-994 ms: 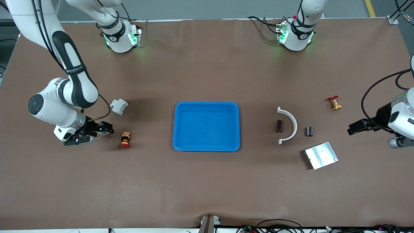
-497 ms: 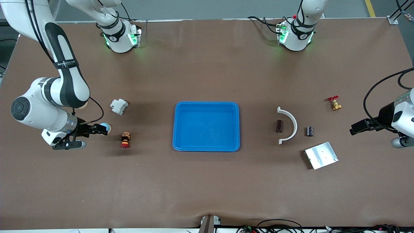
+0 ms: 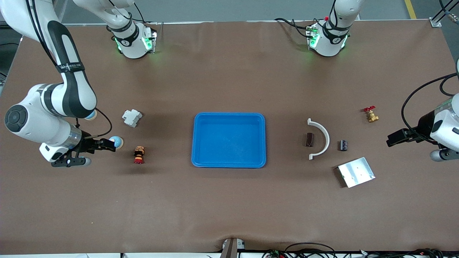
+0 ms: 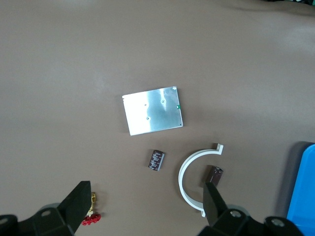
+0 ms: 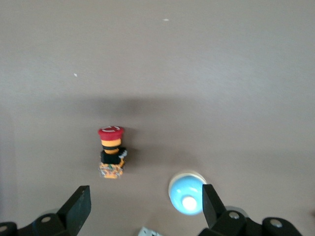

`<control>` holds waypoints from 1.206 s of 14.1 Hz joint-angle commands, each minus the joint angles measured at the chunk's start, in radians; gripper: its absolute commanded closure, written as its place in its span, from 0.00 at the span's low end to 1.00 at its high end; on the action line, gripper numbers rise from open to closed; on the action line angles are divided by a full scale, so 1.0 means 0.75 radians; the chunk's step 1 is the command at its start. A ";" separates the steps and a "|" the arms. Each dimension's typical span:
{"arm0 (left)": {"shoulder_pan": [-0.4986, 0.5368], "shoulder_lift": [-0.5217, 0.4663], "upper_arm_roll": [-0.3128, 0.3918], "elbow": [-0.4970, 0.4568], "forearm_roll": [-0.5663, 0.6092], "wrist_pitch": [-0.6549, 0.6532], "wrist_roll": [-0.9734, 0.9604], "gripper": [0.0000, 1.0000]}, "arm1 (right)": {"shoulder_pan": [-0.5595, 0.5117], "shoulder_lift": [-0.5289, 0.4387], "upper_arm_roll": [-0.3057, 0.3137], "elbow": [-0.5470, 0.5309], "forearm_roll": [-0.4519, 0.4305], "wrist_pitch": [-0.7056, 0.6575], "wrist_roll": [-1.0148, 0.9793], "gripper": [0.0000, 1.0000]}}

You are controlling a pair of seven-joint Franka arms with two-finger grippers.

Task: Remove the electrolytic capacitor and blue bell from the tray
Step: 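Lower the bell onto the table with the right gripper and release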

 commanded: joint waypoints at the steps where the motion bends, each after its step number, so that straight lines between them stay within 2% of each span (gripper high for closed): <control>1: 0.004 -0.038 -0.015 0.010 0.030 -0.049 0.007 0.00 | 0.015 -0.006 0.002 0.067 -0.139 -0.080 0.173 0.00; 5: -0.071 -0.079 0.033 0.012 0.026 -0.053 0.003 0.00 | 0.017 -0.004 0.006 0.087 -0.135 -0.058 0.175 0.00; 11: -0.321 -0.175 0.287 0.069 -0.011 -0.072 0.001 0.00 | 0.036 -0.004 0.006 0.122 -0.129 -0.072 0.181 0.00; 12: -0.360 -0.185 0.332 0.084 -0.055 -0.078 0.001 0.00 | 0.032 -0.004 0.002 0.126 -0.131 -0.076 0.171 0.00; 14: -0.482 -0.242 0.515 0.086 -0.182 -0.080 0.005 0.00 | -0.019 -0.004 0.004 0.128 -0.137 -0.074 0.159 0.00; 17: -0.776 -0.337 0.851 0.086 -0.280 -0.078 0.005 0.00 | -0.040 -0.006 0.009 0.175 -0.131 -0.076 0.044 0.00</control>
